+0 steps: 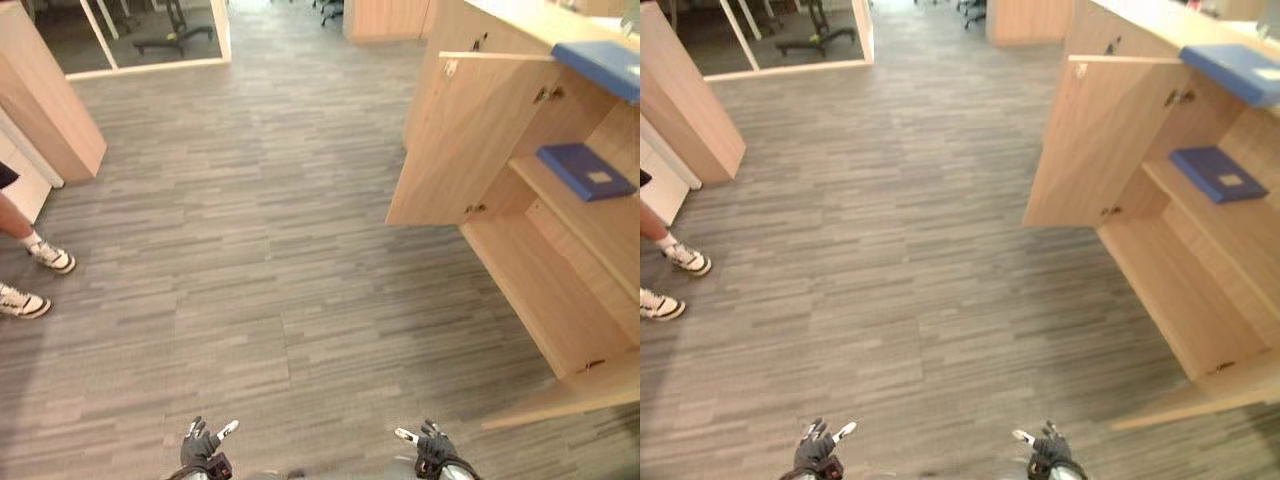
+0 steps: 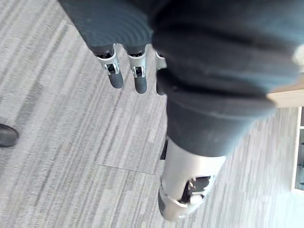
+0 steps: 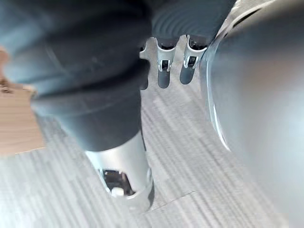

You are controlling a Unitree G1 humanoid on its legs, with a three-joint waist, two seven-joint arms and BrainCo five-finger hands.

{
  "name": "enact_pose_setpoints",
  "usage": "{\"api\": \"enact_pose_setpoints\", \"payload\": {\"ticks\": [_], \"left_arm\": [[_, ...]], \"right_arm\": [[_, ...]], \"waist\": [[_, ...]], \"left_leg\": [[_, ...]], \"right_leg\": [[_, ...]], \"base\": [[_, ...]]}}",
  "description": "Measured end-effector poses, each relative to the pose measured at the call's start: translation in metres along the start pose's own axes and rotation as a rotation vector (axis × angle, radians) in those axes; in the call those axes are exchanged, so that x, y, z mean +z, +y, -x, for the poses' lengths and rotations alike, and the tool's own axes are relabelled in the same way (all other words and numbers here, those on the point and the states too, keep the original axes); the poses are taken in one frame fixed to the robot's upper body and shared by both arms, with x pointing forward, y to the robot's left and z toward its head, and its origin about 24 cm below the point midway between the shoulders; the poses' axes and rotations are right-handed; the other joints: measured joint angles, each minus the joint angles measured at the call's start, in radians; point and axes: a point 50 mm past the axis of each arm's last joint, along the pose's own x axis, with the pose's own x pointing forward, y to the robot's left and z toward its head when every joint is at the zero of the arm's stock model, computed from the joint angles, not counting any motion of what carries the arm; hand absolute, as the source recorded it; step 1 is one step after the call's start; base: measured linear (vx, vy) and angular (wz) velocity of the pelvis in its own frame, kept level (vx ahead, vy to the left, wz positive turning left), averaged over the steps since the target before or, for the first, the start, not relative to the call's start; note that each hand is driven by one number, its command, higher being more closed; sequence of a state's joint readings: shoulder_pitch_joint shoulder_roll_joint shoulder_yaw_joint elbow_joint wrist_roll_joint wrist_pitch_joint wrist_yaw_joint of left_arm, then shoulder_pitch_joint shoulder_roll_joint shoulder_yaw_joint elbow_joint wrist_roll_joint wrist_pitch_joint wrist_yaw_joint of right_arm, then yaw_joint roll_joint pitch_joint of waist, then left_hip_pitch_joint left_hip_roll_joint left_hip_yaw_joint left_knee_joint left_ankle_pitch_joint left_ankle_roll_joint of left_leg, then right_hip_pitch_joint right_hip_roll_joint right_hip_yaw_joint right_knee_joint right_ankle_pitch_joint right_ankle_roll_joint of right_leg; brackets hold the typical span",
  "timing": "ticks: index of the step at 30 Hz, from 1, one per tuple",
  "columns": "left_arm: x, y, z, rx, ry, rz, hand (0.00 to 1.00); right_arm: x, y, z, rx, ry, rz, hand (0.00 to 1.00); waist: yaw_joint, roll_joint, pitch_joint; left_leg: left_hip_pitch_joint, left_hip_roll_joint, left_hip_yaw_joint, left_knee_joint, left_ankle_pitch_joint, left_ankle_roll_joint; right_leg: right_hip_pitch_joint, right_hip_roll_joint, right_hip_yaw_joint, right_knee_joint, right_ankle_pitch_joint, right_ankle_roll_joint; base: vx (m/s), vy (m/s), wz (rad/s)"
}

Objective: Walk over to the cabinet, pick up the folder, carry it to the office cabinet, place the folder inside the office cabinet, then close the office cabinet door

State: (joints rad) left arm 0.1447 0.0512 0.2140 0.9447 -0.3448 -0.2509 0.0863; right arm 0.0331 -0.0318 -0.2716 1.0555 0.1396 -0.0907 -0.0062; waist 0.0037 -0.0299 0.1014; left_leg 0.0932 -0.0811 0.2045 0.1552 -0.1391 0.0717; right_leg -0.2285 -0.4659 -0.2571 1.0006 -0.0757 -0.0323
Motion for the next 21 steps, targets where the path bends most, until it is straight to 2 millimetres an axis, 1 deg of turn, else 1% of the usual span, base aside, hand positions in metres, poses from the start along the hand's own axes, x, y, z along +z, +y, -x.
{"api": "enact_pose_setpoints", "payload": {"ticks": [1,2,3,5,6,7,8,9,10,11,12,13,14,15,16,17,18,19,20,21], "left_arm": [[-0.001,0.001,0.000,-0.001,0.001,-0.007,0.00],[-0.002,0.001,0.001,-0.001,0.007,-0.010,0.00],[-0.003,0.001,0.001,-0.001,0.011,-0.010,0.00],[-0.005,-0.002,0.002,-0.010,0.017,-0.015,0.00],[-0.007,-0.002,0.003,-0.023,0.021,-0.049,0.00],[-0.007,0.001,0.003,-0.022,0.021,-0.069,0.00],[-0.016,-0.002,0.005,-0.021,0.060,-0.056,0.00],[-0.019,-0.001,0.006,-0.012,0.071,-0.048,0.00],[-0.020,-0.002,0.007,-0.010,0.074,-0.037,0.00],[-0.022,-0.004,0.007,-0.005,0.078,-0.017,0.00],[-0.022,-0.004,0.007,-0.003,0.078,-0.007,0.00],[-0.020,-0.004,0.007,0.006,0.069,0.014,0.00],[-0.021,-0.008,0.009,0.001,0.065,0.037,0.00],[-0.018,-0.007,0.009,0.005,0.049,0.047,0.00],[-0.015,-0.006,0.007,0.015,0.040,0.074,0.00],[-0.015,-0.003,0.008,0.030,0.036,0.087,0.00],[-0.014,-0.001,0.007,0.035,0.035,0.088,0.00],[-0.015,0.000,0.008,0.040,0.036,0.095,0.00],[-0.015,-0.001,0.008,0.044,0.034,0.121,0.00],[-0.014,-0.001,0.008,0.047,0.030,0.131,0.00]], "right_arm": [[0.002,0.004,0.000,0.015,-0.009,0.016,0.00],[0.003,0.008,-0.001,0.029,-0.020,0.026,0.00],[0.005,0.009,-0.001,0.033,-0.026,0.026,0.00],[0.008,0.011,-0.002,0.037,-0.033,0.028,0.00],[0.002,0.011,-0.001,0.037,-0.013,0.028,0.00],[-0.001,0.012,0.000,0.041,0.001,0.031,0.00],[0.006,0.010,-0.003,0.040,-0.010,0.059,0.00],[0.005,0.009,-0.003,0.040,-0.006,0.064,0.00],[0.005,0.008,-0.003,0.036,-0.007,0.059,0.00],[0.003,0.005,-0.003,0.026,-0.002,0.048,0.00],[0.002,0.004,-0.002,0.018,0.005,0.037,0.00],[-0.005,0.002,0.000,0.011,0.019,0.020,0.00],[-0.006,-0.003,0.001,-0.003,0.018,0.017,0.00],[-0.007,-0.005,0.002,-0.007,0.015,0.021,0.00],[-0.006,-0.009,0.003,-0.018,0.009,0.006,0.00],[-0.009,-0.008,0.003,-0.016,0.019,0.009,0.00],[-0.010,-0.008,0.003,-0.013,0.023,0.013,0.00],[-0.014,-0.007,0.004,-0.013,0.039,0.009,0.00],[-0.018,-0.006,0.004,-0.015,0.060,0.004,0.00],[-0.019,-0.006,0.005,-0.016,0.067,0.003,0.00]], "waist": [[0.000,0.006,0.011],[-0.003,0.007,0.016],[-0.005,0.008,0.021],[-0.011,0.010,0.034],[-0.011,-0.008,0.040],[-0.010,-0.030,0.048],[0.001,-0.003,0.059],[-0.010,0.005,0.053],[-0.014,0.014,0.054],[-0.014,0.025,0.050],[-0.013,0.026,0.049],[-0.009,0.031,0.043],[-0.010,0.053,0.035],[-0.013,0.043,0.032],[-0.008,0.062,0.042],[-0.005,0.077,0.034],[-0.003,0.070,0.033],[0.004,0.054,0.032],[0.018,0.040,0.040],[0.024,0.037,0.040]], "left_leg": [[0.036,0.023,0.001,-0.001,-0.005,-0.009],[0.060,0.042,0.002,-0.006,-0.012,-0.020],[0.073,0.052,0.003,-0.014,-0.015,-0.025],[0.113,0.079,0.002,-0.052,-0.034,-0.053],[0.150,0.075,-0.004,-0.090,-0.068,-0.081],[0.175,0.056,-0.010,-0.100,-0.082,-0.093],[0.203,0.092,-0.010,-0.099,-0.094,-0.098],[0.203,0.108,-0.030,-0.073,-0.097,-0.101],[0.201,0.122,-0.037,-0.051,-0.101,-0.106],[0.181,0.154,-0.053,0.019,-0.112,-0.118],[0.163,0.170,-0.058,0.071,-0.114,-0.121],[0.107,0.206,-0.064,0.207,-0.112,-0.119],[0.017,0.272,-0.074,0.387,-0.099,-0.136],[-0.022,0.277,-0.077,0.486,-0.094,-0.146],[-0.080,0.324,-0.097,0.675,-0.083,-0.171],[-0.137,0.360,-0.100,0.811,-0.080,-0.178],[-0.166,0.367,-0.086,0.858,-0.080,-0.176],[-0.215,0.364,-0.061,0.901,-0.092,-0.162],[-0.246,0.355,-0.035,0.884,-0.113,-0.155],[-0.263,0.344,-0.038,0.857,-0.123,-0.153]], "right_leg": [[-0.019,0.047,-0.068,-0.054,-0.054,0.005],[-0.048,0.096,-0.123,-0.146,-0.077,0.019],[-0.063,0.123,-0.143,-0.202,-0.079,0.022],[-0.097,0.211,-0.187,-0.414,-0.066,0.026],[-0.096,0.270,-0.196,-0.597,0.062,0.013],[-0.099,0.275,-0.191,-0.632,0.137,-0.048],[-0.099,0.307,-0.183,-0.591,0.100,-0.075],[-0.086,0.331,-0.178,-0.608,0.054,-0.066],[-0.076,0.346,-0.180,-0.615,0.043,-0.058],[-0.049,0.385,-0.182,-0.651,0.027,-0.056],[-0.031,0.404,-0.185,-0.678,0.017,-0.053],[0.018,0.437,-0.215,-0.751,-0.004,-0.037],[0.051,0.449,-0.273,-0.735,-0.036,-0.053],[0.057,0.426,-0.262,-0.689,-0.058,-0.065],[0.100,0.477,-0.253,-0.700,-0.087,-0.057],[0.150,0.519,-0.242,-0.751,-0.088,-0.058],[0.170,0.529,-0.236,-0.769,-0.088,-0.057],[0.207,0.537,-0.212,-0.803,-0.086,-0.057],[0.241,0.537,-0.179,-0.825,-0.084,-0.055],[0.255,0.537,-0.163,-0.836,-0.083,-0.053]], "base": [[0.26,-0.053,-0.15],[0.25,-0.085,-0.11],[0.25,-0.138,-0.01],[0.23,-0.182,0.16],[0.21,-0.208,0.23],[0.31,-0.270,-0.19],[0.32,-0.268,-0.41],[0.35,-0.272,-0.50],[0.33,-0.296,-0.27],[0.25,-0.230,-0.26],[0.31,-0.291,-0.25],[0.33,-0.272,-0.12],[0.35,-0.222,-0.04],[0.39,-0.104,-0.03],[0.36,-0.066,-0.16],[0.40,-0.121,-0.22],[0.36,-0.184,-0.29],[0.37,-0.134,-0.48],[0.31,-0.072,-0.59],[0.30,-0.011,-0.80]]}}
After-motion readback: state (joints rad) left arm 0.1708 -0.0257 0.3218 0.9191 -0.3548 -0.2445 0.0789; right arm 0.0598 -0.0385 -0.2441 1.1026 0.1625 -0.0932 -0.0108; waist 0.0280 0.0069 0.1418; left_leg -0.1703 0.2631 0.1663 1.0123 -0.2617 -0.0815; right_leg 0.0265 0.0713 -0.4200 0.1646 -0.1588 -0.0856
